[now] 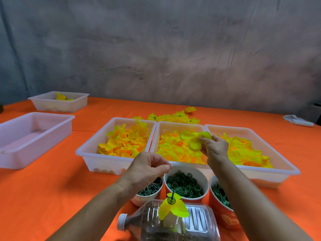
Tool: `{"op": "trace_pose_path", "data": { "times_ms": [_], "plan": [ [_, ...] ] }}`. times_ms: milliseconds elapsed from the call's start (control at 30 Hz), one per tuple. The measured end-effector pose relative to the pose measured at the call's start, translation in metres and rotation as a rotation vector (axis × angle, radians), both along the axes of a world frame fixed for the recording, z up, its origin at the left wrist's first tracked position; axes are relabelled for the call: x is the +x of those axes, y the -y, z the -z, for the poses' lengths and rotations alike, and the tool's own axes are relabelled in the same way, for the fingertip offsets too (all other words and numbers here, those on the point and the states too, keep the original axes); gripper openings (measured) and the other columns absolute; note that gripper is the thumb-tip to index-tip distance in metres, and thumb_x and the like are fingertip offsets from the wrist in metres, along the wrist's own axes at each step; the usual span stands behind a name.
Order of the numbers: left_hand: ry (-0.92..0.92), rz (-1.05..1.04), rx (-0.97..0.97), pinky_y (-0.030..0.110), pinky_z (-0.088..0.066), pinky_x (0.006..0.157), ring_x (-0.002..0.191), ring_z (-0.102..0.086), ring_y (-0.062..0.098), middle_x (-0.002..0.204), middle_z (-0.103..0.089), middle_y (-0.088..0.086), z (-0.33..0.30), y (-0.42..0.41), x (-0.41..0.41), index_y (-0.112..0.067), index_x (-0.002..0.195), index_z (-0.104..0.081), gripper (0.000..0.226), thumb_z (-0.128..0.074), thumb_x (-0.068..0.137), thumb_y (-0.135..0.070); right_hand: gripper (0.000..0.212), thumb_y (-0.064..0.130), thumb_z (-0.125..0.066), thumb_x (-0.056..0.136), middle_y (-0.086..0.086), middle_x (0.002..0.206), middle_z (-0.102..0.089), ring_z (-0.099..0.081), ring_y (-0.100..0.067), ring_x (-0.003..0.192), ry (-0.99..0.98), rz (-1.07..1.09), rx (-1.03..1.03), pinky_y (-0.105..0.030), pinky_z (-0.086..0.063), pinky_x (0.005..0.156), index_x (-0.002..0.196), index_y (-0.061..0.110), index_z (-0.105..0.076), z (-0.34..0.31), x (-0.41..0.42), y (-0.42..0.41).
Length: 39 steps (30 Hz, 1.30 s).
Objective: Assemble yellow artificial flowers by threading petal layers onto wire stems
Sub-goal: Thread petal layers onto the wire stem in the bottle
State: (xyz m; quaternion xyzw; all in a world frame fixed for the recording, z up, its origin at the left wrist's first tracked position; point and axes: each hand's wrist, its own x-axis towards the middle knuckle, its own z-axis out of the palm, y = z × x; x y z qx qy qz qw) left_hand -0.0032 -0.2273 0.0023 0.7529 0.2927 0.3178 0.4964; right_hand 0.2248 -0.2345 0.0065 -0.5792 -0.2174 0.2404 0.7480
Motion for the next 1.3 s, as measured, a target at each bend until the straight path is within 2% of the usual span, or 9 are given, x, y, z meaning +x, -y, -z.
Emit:
{"op": "trace_pose_path", "data": {
  "times_ms": [167,267,433,600,700,833,967,1133,1300],
  "plan": [
    [0.005,-0.006,-0.012,0.018,-0.048,0.066,0.063,-0.061,0.003,0.067,-0.069,-0.003,0.002,-0.004,0.001,-0.013,0.077,-0.073,0.011,-0.067,0.085,-0.008,0.022,-0.002,-0.067,0.081,0.003,0.049,-0.058,-0.054,-0.006,0.043,0.011,0.0,0.005,-0.013,-0.043,0.038,0.07,0.014,-0.058,0.002,0.0,0.004],
    [0.023,-0.035,-0.035,0.019,-0.049,0.063,0.06,-0.061,0.006,0.066,-0.069,-0.002,0.0,-0.009,0.002,-0.008,0.077,-0.072,0.01,-0.066,0.086,-0.008,0.02,0.001,-0.069,0.081,0.003,0.049,-0.056,-0.051,0.0,0.035,0.036,-0.005,-0.003,-0.016,-0.043,0.043,0.071,0.015,-0.059,0.002,-0.003,0.005],
    [0.04,-0.109,-0.044,0.03,-0.048,0.068,0.062,-0.057,0.012,0.074,-0.067,0.005,-0.01,-0.014,0.013,-0.01,0.078,-0.069,0.012,-0.066,0.087,-0.018,0.014,0.001,-0.068,0.082,0.009,0.046,-0.061,-0.057,-0.003,0.043,0.071,-0.09,0.045,-0.016,-0.048,0.046,0.077,0.012,-0.063,-0.001,-0.015,0.01],
    [0.068,-0.235,-0.067,0.029,-0.047,0.072,0.084,-0.057,0.022,0.088,-0.06,0.006,-0.02,-0.018,0.029,-0.005,0.101,-0.065,0.025,-0.067,0.086,-0.024,0.014,-0.002,-0.065,0.083,-0.007,0.076,-0.063,-0.057,-0.017,0.069,0.08,-0.187,0.096,-0.033,-0.051,0.071,0.083,0.012,-0.065,-0.006,-0.026,0.019],
    [0.03,-0.271,-0.094,0.036,-0.048,0.08,0.097,-0.059,0.029,0.109,-0.059,0.014,-0.025,-0.02,0.039,-0.002,0.118,-0.058,0.042,-0.067,0.086,-0.027,0.019,0.0,-0.065,0.084,-0.002,0.066,-0.062,-0.054,-0.016,0.063,0.089,-0.173,0.077,-0.027,-0.049,0.06,0.075,0.016,-0.063,-0.006,-0.026,0.018],
    [-0.015,-0.252,-0.132,0.042,-0.053,0.077,0.085,-0.062,0.029,0.114,-0.06,0.017,-0.033,-0.021,0.052,-0.001,0.127,-0.05,0.057,-0.068,0.084,-0.034,0.019,-0.001,-0.064,0.085,0.01,0.046,-0.059,-0.053,-0.006,0.044,0.095,-0.182,0.037,-0.02,-0.049,0.049,0.074,0.016,-0.064,-0.004,-0.026,0.012],
    [-0.011,-0.312,-0.198,0.032,-0.052,0.061,0.072,-0.065,0.025,0.096,-0.067,0.016,-0.036,-0.026,0.065,-0.001,0.113,-0.051,0.057,-0.071,0.079,-0.042,0.016,-0.002,-0.064,0.084,0.009,0.045,-0.056,-0.052,-0.004,0.04,0.162,-0.128,0.013,-0.017,-0.046,0.044,0.074,0.011,-0.063,-0.003,-0.03,0.003],
    [0.117,-0.251,-0.498,0.021,-0.045,0.045,0.042,-0.055,0.014,0.068,-0.058,0.013,-0.031,-0.039,0.074,-0.002,0.096,-0.049,0.029,-0.07,0.078,0.006,0.005,0.0,-0.064,0.085,-0.01,0.073,-0.06,-0.057,-0.016,0.056,0.044,-0.154,0.007,-0.018,-0.047,0.047,0.09,0.0,-0.065,-0.004,-0.035,-0.005],
    [0.168,-0.36,-0.408,0.025,-0.042,0.052,0.054,-0.051,0.02,0.064,-0.054,0.012,-0.018,-0.054,0.08,-0.006,0.074,-0.052,0.024,-0.068,0.077,0.011,0.02,0.023,-0.072,0.081,-0.008,0.083,-0.07,-0.067,-0.017,0.067,-0.061,-0.348,-0.073,-0.026,-0.049,0.058,0.094,0.014,-0.06,-0.002,-0.035,-0.006]
  ]
}}
